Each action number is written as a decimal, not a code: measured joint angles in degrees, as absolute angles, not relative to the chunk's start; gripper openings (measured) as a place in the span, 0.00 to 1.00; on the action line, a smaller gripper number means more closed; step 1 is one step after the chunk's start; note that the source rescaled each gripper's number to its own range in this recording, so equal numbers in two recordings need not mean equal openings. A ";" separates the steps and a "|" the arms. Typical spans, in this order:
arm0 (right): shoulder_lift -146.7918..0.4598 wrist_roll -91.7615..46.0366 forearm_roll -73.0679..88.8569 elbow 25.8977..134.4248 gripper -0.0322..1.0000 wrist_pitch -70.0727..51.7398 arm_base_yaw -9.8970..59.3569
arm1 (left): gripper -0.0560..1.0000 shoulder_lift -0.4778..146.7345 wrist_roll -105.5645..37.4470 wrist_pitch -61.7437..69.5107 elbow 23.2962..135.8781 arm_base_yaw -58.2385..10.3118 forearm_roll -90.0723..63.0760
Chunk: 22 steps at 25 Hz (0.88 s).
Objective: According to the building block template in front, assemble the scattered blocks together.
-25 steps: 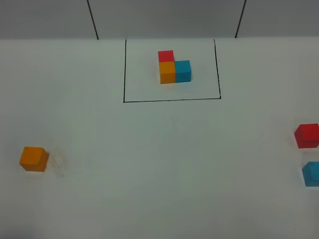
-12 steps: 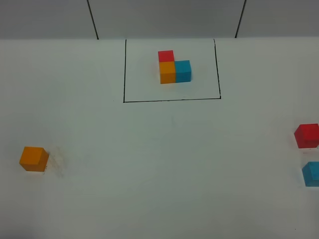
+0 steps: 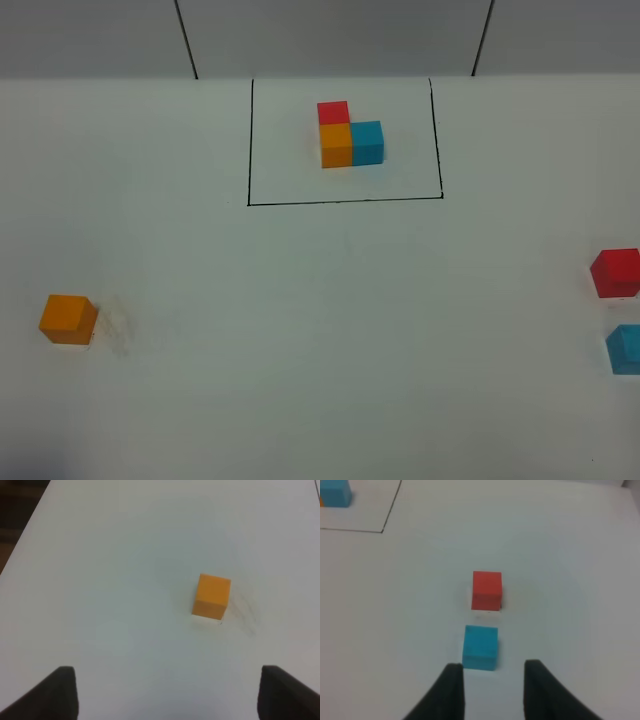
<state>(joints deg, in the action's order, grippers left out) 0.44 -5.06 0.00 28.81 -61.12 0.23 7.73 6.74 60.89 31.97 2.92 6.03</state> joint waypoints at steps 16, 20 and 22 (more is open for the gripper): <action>0.44 -5.06 0.00 28.81 0.03 -61.12 0.23 | 0.66 66.61 4.74 49.80 45.55 2.92 4.55; 0.44 -5.06 0.00 28.81 0.03 -61.12 0.23 | 0.66 74.31 0.62 45.87 45.55 2.92 0.62; 0.44 -5.06 0.00 28.81 0.03 -61.12 0.23 | 0.66 76.84 0.00 44.65 45.55 2.92 -0.43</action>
